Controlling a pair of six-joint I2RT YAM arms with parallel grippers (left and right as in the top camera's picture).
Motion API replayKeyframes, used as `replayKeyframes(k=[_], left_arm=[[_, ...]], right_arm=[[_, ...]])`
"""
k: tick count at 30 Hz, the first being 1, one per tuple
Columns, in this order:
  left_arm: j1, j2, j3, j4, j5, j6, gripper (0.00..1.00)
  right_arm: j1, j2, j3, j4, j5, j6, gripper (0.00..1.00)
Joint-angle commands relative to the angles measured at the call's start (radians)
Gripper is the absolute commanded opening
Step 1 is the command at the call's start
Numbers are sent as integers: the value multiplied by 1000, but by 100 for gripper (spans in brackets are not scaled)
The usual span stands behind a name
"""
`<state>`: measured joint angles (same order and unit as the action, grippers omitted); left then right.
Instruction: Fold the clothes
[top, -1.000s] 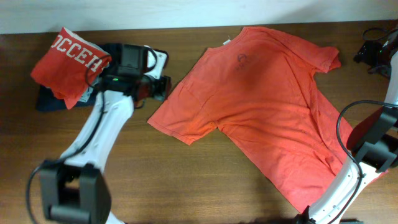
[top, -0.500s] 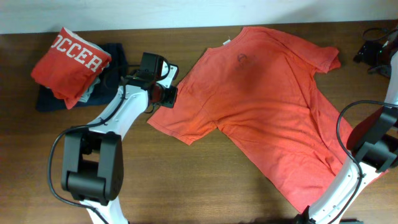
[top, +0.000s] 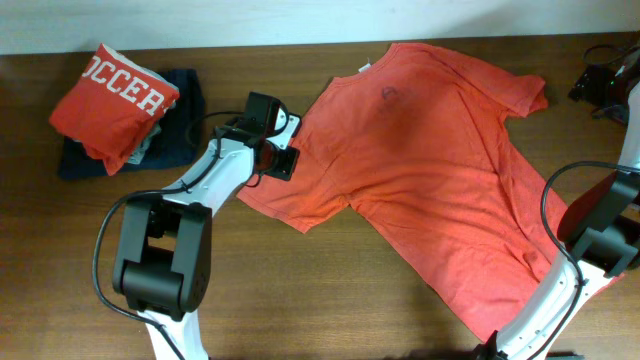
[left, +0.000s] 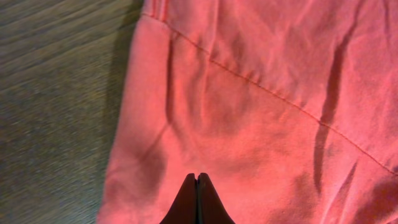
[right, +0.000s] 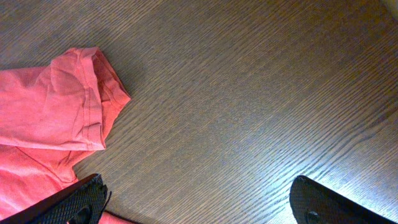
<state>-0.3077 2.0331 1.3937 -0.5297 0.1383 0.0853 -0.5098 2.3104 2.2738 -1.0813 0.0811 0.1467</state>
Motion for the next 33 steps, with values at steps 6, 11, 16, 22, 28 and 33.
replayKeyframes(k=[6, 11, 16, 22, 28, 33], left_arm=[[-2, 52, 15, 26, -8, -2, 1], [-2, 99, 15, 43, -39, -6, 1], [-2, 112, 15, -2, -100, -64, 1], [3, 112, 15, -112, -238, -128, 0], [11, 112, 15, -196, -275, -189, 1], [14, 112, 15, -276, -341, -257, 1]], right_arm=[[5, -15, 10, 0, 9, 5, 99], [5, -15, 10, -1, 9, 5, 99], [5, -15, 10, -1, 9, 5, 99], [5, -15, 10, 0, 9, 5, 99], [5, -15, 10, 0, 9, 5, 99], [5, -15, 10, 0, 9, 5, 99]])
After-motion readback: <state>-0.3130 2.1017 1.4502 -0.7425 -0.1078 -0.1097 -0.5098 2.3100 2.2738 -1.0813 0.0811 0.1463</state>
